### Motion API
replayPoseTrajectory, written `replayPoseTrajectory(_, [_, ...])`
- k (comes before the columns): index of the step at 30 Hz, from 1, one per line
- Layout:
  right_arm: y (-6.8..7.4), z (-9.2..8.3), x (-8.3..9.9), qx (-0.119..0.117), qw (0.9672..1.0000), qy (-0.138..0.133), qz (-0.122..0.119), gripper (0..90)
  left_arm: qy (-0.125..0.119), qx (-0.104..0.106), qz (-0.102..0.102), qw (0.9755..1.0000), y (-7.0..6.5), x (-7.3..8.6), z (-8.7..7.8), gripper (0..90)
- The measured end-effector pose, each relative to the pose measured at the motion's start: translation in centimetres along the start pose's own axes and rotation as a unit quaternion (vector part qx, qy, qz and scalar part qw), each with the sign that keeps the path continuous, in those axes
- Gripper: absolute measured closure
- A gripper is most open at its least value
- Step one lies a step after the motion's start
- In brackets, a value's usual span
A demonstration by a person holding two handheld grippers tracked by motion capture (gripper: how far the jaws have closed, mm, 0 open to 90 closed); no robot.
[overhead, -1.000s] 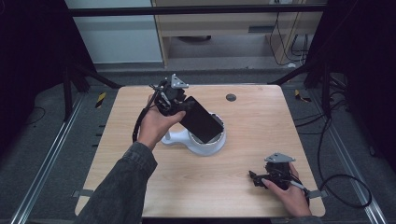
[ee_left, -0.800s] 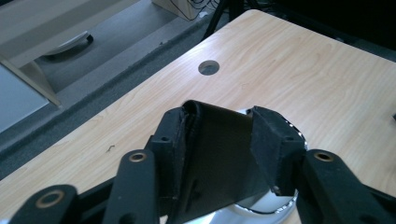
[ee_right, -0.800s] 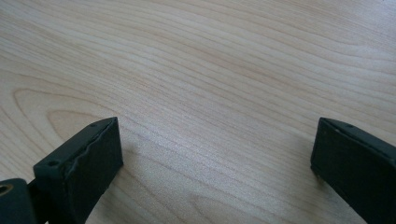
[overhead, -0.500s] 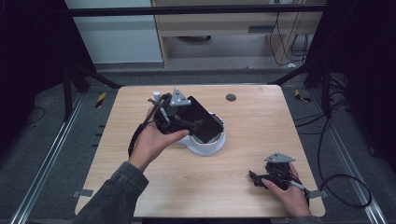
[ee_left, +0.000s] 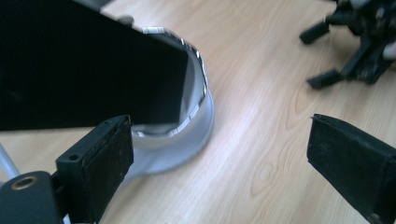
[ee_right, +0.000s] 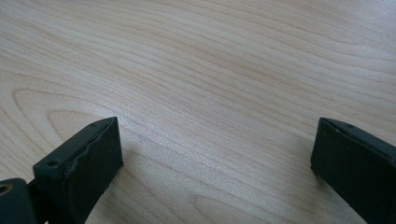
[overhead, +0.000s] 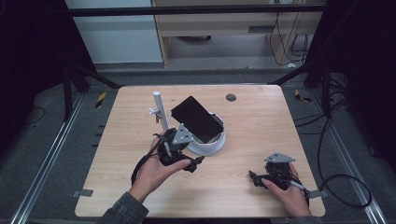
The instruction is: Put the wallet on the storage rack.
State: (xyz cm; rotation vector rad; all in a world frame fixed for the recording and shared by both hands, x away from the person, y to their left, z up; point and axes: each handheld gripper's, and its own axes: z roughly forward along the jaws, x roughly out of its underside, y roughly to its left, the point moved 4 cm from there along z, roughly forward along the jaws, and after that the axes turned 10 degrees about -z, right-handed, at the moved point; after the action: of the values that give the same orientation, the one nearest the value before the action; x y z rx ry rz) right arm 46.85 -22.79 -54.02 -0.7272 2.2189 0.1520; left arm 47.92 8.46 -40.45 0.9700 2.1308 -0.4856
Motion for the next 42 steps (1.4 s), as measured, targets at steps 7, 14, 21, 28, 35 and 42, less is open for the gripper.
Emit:
replayPoseTrajectory(7, [0.0,0.0,0.0,0.000,1.0000,0.000,0.000,2.2,0.016,0.004,-0.010,0.9998,0.6,2.8,1.3,6.4])
replayPoseTrajectory(14, [0.0,0.0,0.0,0.000,1.0000,0.000,0.000,2.3,0.014,0.005,-0.022,0.9996,1.1,5.9,2.3,6.0])
replayPoseTrajectory(21, [0.0,0.0,0.0,0.001,1.0000,0.000,0.001,2.2,0.018,-0.004,-0.051,0.9985,2.6,9.0,3.2,6.1])
replayPoseTrajectory(28, [0.0,0.0,0.0,0.001,1.0000,0.000,0.001,2.2,0.026,-0.042,-0.069,0.9964,5.2,11.3,2.7,6.1])
replayPoseTrajectory(35, [0.0,0.0,0.0,0.001,1.0000,0.000,0.001,2.2,0.039,-0.060,-0.102,0.9922,7.4,13.3,2.5,6.0])
replayPoseTrajectory(42, [0.0,0.0,0.0,0.001,1.0000,0.000,0.001,2.1,0.043,-0.082,-0.130,0.9871,9.0,14.0,2.4,5.5])
